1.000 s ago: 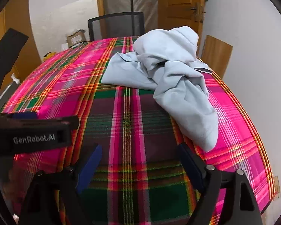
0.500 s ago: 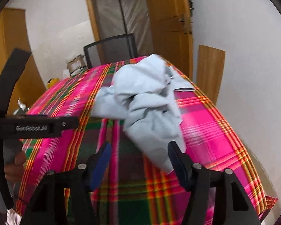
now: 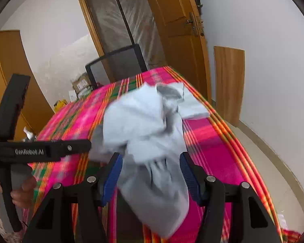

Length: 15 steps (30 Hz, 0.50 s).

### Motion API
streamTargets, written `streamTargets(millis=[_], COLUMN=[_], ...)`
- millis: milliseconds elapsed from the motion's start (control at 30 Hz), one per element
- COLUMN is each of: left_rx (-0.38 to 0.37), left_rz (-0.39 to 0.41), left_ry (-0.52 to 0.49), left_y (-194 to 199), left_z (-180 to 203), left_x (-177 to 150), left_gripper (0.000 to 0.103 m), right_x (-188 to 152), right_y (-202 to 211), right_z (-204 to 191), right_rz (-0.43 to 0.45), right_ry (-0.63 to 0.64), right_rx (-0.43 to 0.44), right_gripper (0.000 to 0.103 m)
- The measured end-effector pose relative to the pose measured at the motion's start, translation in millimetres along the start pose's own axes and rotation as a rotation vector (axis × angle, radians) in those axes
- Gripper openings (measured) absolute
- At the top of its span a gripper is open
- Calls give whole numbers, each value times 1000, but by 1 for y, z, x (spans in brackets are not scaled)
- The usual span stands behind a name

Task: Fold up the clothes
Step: 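Grasp the light blue shirt with the right gripper and lift it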

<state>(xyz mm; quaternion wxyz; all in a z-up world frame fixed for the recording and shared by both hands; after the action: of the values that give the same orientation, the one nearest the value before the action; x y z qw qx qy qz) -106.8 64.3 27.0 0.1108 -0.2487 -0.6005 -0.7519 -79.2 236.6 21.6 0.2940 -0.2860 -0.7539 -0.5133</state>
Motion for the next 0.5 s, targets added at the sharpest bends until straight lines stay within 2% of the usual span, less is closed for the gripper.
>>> streamTargets(millis=[133,233,333,400,500], left_rx=[-9,-45,-56,-55,-53], left_rz=[29,13,-13,-27,-45], left_ry=[-21,7,25,21,13], left_y=[2,-1,-6,-9,-13], left_z=[4,0,-4,-6,-7], left_x=[20,28,32,32,34], left_gripper=[103,103,103,103,103], right_x=[23,37,43,45,47], right_y=[-10,-19,-35,-42,-42], right_z=[2,3,5,4,-1], right_rz=[29,40,10,3,9], right_ry=[-31,-34,-27,-23,-17], right_rx=[40,61,75,72,81], right_gripper=[60,60,60,57,45])
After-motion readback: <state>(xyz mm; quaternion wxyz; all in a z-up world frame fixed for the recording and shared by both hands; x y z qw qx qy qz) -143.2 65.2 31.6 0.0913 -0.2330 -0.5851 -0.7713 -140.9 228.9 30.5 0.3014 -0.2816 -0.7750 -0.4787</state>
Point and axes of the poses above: each gripper's, at about its wrist camera, not at the fingertips, and y roughly against the way its jaws point, z to its right, x to its top, the point moved 5 cm from there along -y, roughly the way its jaws point, and after that the axes turned 2 degrees about -z, right-handed, at the moved point
